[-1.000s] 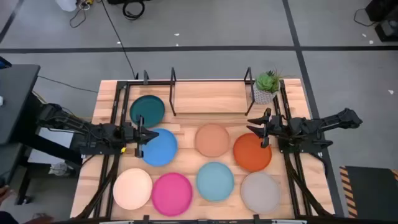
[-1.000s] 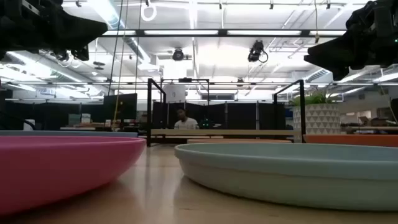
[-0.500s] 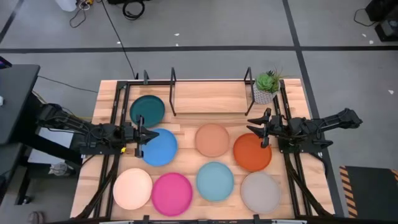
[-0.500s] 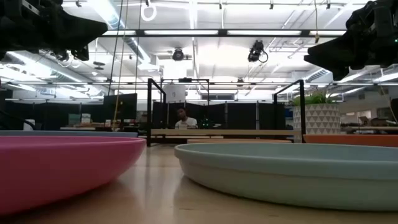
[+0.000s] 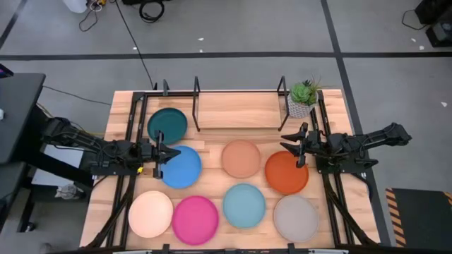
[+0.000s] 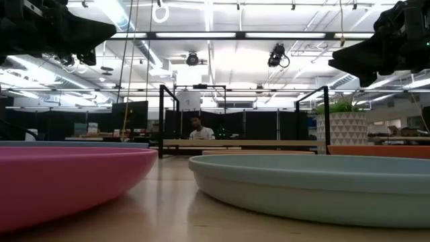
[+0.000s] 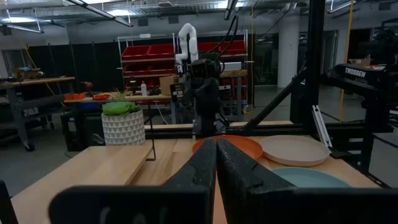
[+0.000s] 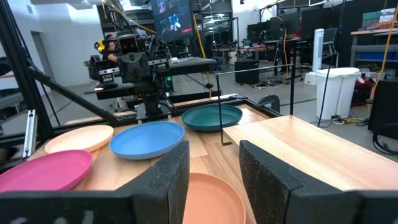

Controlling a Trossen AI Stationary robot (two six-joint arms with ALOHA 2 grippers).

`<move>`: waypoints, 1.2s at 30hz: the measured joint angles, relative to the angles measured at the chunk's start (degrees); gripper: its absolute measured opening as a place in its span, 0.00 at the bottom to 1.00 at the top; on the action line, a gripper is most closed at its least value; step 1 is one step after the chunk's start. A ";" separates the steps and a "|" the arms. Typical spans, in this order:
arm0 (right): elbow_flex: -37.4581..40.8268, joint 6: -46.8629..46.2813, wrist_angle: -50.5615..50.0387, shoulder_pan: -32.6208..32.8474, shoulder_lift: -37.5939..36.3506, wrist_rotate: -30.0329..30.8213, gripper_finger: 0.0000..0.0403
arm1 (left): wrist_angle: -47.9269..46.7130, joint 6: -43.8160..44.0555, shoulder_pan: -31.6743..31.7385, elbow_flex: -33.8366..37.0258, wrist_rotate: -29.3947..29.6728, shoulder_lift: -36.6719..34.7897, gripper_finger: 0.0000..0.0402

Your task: Place and stack plates onto a shelf

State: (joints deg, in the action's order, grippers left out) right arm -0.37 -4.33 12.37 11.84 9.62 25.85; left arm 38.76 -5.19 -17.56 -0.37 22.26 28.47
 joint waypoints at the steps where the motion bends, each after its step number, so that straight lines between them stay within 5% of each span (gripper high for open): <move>1: -0.01 0.00 0.01 -0.01 -0.01 0.00 0.36 | 0.00 0.00 0.00 -0.01 0.00 0.00 0.05; 29: 0.00 0.01 0.16 -0.01 0.01 0.00 0.36 | 2.90 0.57 -0.02 0.01 -0.02 -0.02 0.05; 36: 0.01 0.36 8.53 -0.01 -0.01 -1.31 0.36 | 5.41 7.59 -0.02 0.00 -0.08 0.02 0.05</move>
State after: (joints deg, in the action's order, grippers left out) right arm -0.36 -3.97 20.90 11.84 9.61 24.54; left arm 44.17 2.39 -17.58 -0.37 22.19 28.49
